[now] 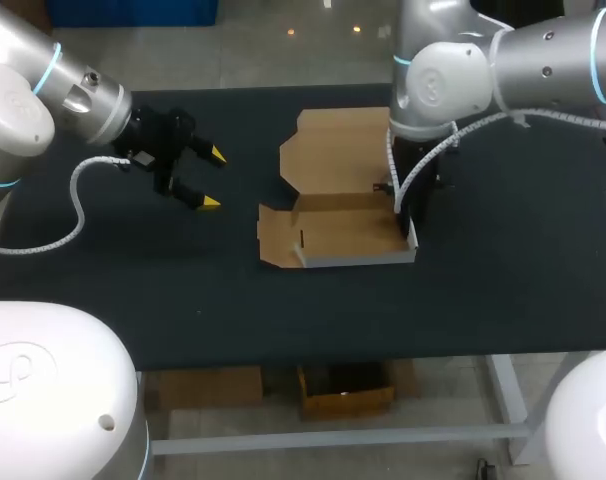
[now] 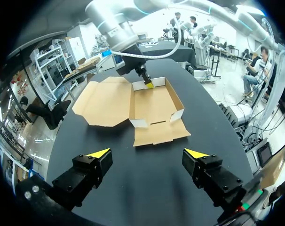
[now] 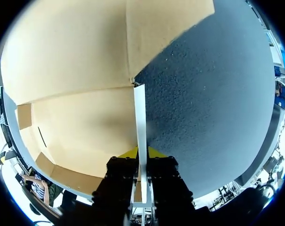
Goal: Assemble the packaging by folding the flat box into shape, placing the metal phone stand inside, and closing the box properly
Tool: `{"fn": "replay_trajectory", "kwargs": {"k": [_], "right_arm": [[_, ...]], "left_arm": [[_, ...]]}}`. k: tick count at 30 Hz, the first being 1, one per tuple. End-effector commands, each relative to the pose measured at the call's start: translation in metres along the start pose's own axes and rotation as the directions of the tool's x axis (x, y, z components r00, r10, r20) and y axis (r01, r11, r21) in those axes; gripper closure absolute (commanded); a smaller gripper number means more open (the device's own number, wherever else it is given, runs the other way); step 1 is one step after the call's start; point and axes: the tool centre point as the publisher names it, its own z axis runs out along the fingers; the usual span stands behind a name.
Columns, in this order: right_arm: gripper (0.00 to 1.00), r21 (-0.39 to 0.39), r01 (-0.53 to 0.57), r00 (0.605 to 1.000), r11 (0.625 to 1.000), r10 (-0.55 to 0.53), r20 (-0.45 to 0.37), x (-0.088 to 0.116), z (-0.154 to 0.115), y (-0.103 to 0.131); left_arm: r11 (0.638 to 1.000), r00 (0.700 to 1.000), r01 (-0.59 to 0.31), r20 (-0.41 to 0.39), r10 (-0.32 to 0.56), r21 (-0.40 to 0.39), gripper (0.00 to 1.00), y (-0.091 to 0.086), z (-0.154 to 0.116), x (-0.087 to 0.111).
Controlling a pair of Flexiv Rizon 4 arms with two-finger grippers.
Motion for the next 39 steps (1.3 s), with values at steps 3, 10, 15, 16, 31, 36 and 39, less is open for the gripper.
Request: {"fn": "replay_trajectory", "kwargs": {"k": [3, 10, 15, 16, 31, 36, 39], "right_arm": [[0.93, -0.027, -0.013, 1.000, 1.000, 0.013, 0.003, -0.0012, 0.0014, -0.0016], [0.92, -0.093, -0.032, 0.999, 0.995, 0.032, 0.004, -0.0017, -0.0004, -0.0017], [0.90, -0.118, -0.031, 1.000, 0.993, 0.031, -0.001, -0.0005, -0.0001, -0.0008], [0.89, -0.128, -0.033, 0.999, 0.991, 0.033, -0.004, -0.0002, 0.0001, -0.0005], [0.87, -0.193, -0.046, 0.999, 0.980, 0.048, 0.004, 0.0012, -0.0016, -0.0026], [0.89, -0.216, -0.051, 0.999, 0.975, 0.052, -0.001, 0.0003, -0.0023, -0.0020], [0.89, -0.226, -0.048, 0.999, 0.973, 0.049, 0.000, -0.0006, -0.0028, -0.0010]], "left_arm": [[1.000, 1.000, 0.001, -0.004, -0.001, -0.003, 0.00, -0.0003, -0.0007, -0.0008], [1.000, 1.000, 0.001, -0.004, -0.001, -0.003, 0.00, -0.0003, -0.0007, -0.0008], [1.000, 1.000, 0.001, -0.004, -0.001, -0.003, 0.00, -0.0003, -0.0007, -0.0008], [1.000, 1.000, 0.001, -0.004, -0.001, -0.003, 0.00, -0.0003, -0.0007, -0.0008], [1.000, 1.000, 0.001, -0.004, -0.001, -0.003, 0.00, -0.0003, -0.0007, -0.0008], [1.000, 1.000, 0.001, -0.004, -0.001, -0.003, 0.00, -0.0003, -0.0007, -0.0008], [1.000, 1.000, 0.001, -0.004, -0.001, -0.003, 0.00, -0.0003, -0.0007, -0.0008]]}}
